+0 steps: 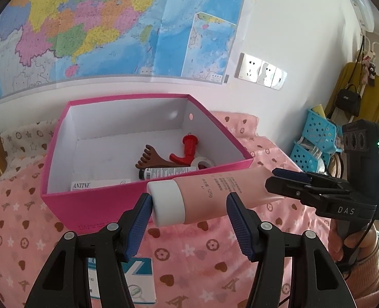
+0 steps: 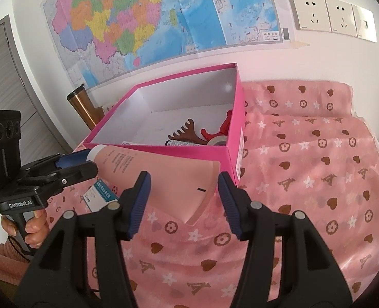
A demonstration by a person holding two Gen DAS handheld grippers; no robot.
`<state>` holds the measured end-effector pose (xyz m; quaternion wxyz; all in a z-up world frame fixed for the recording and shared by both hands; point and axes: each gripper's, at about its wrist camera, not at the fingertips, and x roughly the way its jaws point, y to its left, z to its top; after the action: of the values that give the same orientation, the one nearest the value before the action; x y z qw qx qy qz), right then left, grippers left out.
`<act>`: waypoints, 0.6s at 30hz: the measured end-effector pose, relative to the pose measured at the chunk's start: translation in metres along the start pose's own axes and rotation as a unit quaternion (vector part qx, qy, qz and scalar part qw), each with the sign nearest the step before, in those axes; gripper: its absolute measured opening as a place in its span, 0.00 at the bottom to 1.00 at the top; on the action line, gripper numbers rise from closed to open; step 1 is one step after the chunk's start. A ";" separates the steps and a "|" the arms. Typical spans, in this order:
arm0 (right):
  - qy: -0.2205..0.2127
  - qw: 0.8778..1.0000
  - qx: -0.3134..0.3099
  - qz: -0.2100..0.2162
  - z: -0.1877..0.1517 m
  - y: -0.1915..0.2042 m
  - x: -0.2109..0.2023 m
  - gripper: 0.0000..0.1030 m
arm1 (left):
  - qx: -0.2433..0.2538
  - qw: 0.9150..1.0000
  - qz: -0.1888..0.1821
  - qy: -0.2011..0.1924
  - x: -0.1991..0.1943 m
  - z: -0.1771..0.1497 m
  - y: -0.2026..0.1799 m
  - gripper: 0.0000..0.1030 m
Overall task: Organize rigid objects
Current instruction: 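Lift the pink tube with the right gripper toward the magenta box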
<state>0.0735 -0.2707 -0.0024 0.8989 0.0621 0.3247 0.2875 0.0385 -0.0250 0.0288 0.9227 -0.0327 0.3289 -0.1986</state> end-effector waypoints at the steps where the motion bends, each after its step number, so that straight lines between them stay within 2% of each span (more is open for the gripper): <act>1: -0.001 1.000 -0.001 0.000 0.001 0.000 0.000 0.55 | 0.000 1.000 0.000 0.000 0.000 0.000 0.000 0.58; 18: -0.004 1.000 -0.008 0.001 0.009 0.001 0.002 0.55 | -0.001 1.000 0.005 -0.004 0.002 0.006 0.003 0.58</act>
<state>0.0800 -0.2686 0.0040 0.9004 0.0568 0.3187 0.2906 0.0446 -0.0236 0.0318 0.9249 -0.0332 0.3256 -0.1936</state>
